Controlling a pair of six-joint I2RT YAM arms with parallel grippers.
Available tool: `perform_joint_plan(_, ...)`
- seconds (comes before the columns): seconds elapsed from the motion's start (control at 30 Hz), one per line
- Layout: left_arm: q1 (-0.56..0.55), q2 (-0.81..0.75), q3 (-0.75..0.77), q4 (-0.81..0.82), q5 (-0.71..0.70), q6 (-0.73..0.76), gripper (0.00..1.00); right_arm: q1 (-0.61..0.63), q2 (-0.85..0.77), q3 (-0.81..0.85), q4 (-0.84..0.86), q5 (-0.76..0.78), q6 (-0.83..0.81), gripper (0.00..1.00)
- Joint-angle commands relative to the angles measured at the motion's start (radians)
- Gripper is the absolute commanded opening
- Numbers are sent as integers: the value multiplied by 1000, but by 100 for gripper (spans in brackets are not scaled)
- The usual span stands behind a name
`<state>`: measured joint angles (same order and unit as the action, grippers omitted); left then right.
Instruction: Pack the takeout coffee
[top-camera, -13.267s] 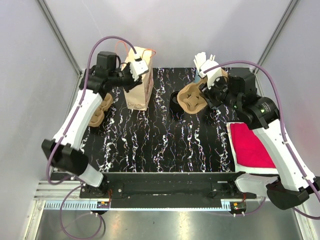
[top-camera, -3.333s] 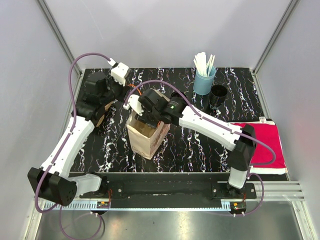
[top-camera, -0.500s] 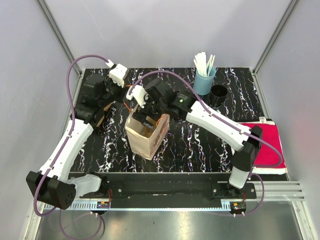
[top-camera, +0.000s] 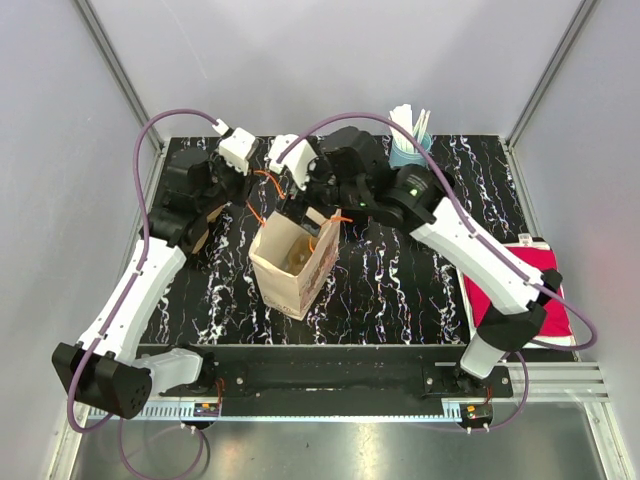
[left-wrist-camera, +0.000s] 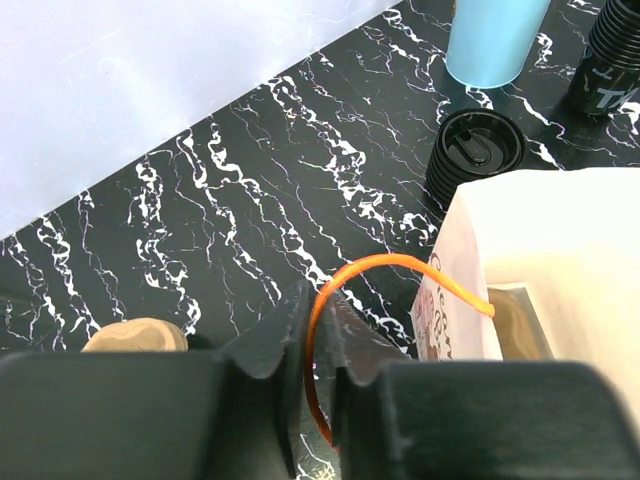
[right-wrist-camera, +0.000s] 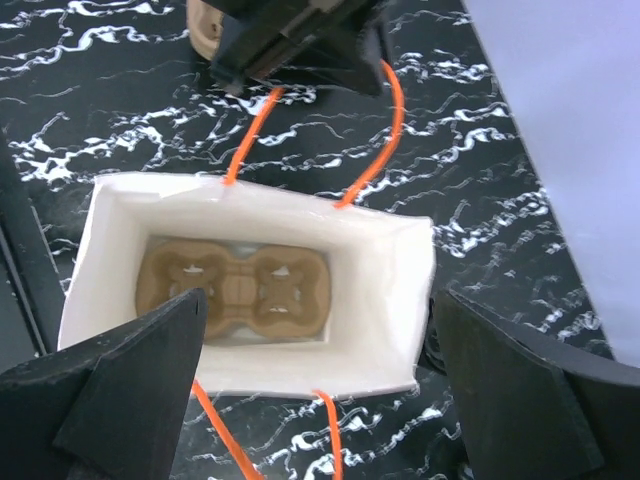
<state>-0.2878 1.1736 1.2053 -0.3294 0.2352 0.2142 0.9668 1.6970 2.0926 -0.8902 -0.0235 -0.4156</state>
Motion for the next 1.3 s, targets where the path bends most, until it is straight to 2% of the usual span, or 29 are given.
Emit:
perform_joint_plan(0.0,1,0,71,3,26,25,30,-4,-82,9,-32,68,-54,100)
perform_joint_plan(0.07,1,-3,85,-13,33,36,41,-5,-112,-14,-32,76,-74,100)
perform_joint_plan(0.1,2,-2,91,-25,33,42,50,-4,-126,-41,-30,79,-81,100)
perform_joint_plan(0.23,1,-2,123,-59,32,70,66,-4,-197,-115,-44,82,-139,100)
perform_joint_plan(0.43,3,-6,145,-91,36,76,81,-4,-263,-157,-110,27,-195,100)
perform_joint_plan(0.87,3,-29,177,-174,12,103,99,-4,-303,-262,-110,-10,-244,100)
perform_joint_plan(1.13,3,-37,175,-211,-5,126,99,-5,-315,-275,-102,-7,-250,100)
perform_joint_plan(1.23,3,-40,178,-221,-26,134,99,-4,-316,-287,-78,19,-249,100)
perform_joint_plan(1.27,3,-42,177,-224,-34,134,99,-7,-319,-296,-46,81,-249,100)
